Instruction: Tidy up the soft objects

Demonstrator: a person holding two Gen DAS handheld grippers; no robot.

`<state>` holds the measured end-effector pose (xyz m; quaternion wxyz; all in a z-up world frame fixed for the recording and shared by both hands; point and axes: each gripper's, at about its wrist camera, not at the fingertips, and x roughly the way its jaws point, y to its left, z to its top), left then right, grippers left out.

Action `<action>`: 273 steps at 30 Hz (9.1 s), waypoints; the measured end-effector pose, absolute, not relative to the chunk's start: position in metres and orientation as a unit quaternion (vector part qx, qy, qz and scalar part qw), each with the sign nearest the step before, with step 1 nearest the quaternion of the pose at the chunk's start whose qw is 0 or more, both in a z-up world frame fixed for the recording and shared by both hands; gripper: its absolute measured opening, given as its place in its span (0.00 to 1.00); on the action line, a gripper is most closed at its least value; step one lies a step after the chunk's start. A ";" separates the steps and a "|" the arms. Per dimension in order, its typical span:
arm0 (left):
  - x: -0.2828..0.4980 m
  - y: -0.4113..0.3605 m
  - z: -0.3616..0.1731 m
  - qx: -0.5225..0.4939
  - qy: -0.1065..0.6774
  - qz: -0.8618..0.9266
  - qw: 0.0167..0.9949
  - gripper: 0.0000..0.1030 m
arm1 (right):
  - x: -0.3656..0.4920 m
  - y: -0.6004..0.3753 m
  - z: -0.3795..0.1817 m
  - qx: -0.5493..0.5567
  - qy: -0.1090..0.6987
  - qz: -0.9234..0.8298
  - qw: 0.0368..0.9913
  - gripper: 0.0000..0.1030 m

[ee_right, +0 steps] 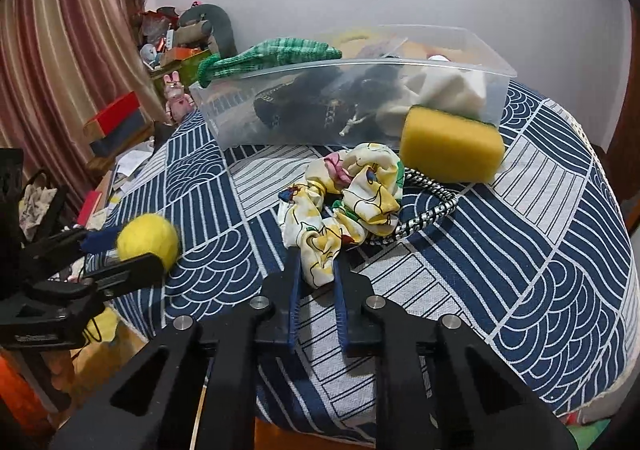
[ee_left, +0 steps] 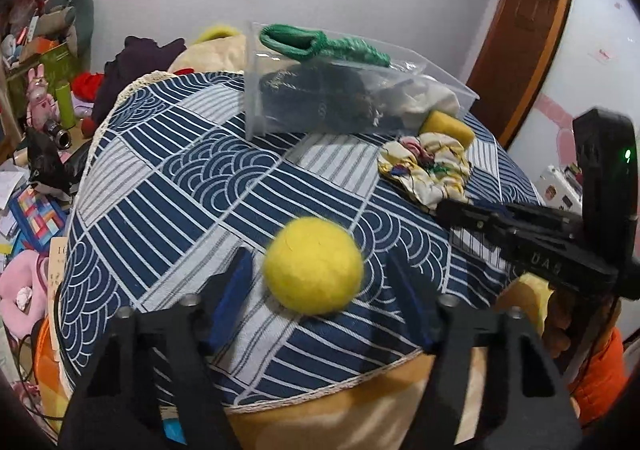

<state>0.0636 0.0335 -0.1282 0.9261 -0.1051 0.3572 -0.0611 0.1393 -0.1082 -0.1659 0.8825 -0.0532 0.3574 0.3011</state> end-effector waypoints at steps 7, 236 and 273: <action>0.067 0.031 -0.122 -0.087 0.355 -0.060 0.929 0.43 | 0.130 -0.108 -0.147 -0.048 0.326 0.318 0.889 0.11; 0.029 0.017 0.016 -0.032 0.084 -0.010 0.996 1.00 | 0.096 -0.152 -0.030 -0.024 0.094 0.257 0.962 1.00; 0.030 0.015 0.015 -0.038 0.086 -0.025 0.995 1.00 | 0.093 -0.150 -0.028 -0.021 0.095 0.261 0.960 1.00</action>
